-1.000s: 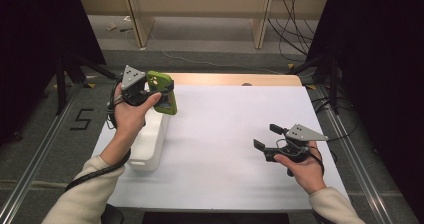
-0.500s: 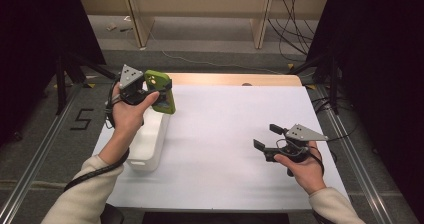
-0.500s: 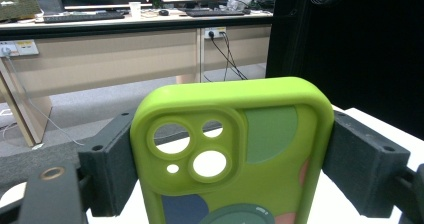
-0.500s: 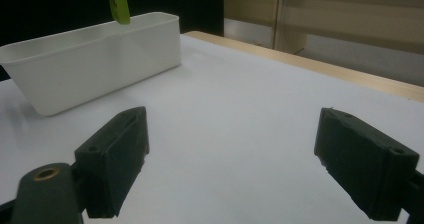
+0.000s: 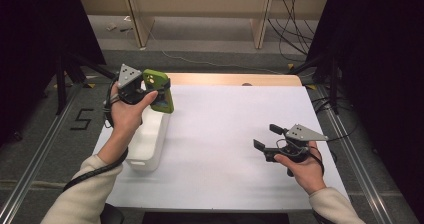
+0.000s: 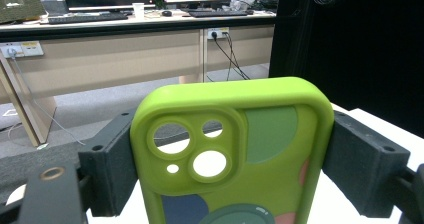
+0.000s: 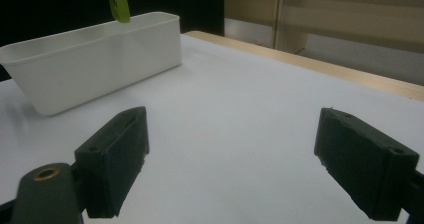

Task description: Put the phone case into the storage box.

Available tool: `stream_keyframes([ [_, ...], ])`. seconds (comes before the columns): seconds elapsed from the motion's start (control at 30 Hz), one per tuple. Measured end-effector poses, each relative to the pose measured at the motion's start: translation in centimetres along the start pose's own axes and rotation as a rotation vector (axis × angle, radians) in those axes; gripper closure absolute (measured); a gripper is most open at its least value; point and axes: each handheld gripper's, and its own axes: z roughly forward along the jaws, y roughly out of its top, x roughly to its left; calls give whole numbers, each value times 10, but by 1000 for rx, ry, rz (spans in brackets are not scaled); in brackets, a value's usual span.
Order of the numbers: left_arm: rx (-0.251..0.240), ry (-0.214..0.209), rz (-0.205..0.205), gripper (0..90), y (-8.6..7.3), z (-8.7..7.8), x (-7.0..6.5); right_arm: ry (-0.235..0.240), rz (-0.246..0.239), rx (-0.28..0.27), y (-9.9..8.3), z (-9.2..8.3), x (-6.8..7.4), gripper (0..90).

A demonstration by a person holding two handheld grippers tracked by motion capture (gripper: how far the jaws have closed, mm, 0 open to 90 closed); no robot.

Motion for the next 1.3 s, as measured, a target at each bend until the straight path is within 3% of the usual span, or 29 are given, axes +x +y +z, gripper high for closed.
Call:
stream_keyframes([
  [1.3,-3,35,-5,162,1,-2,13,2,-2,1,-1,0,0,153],
])
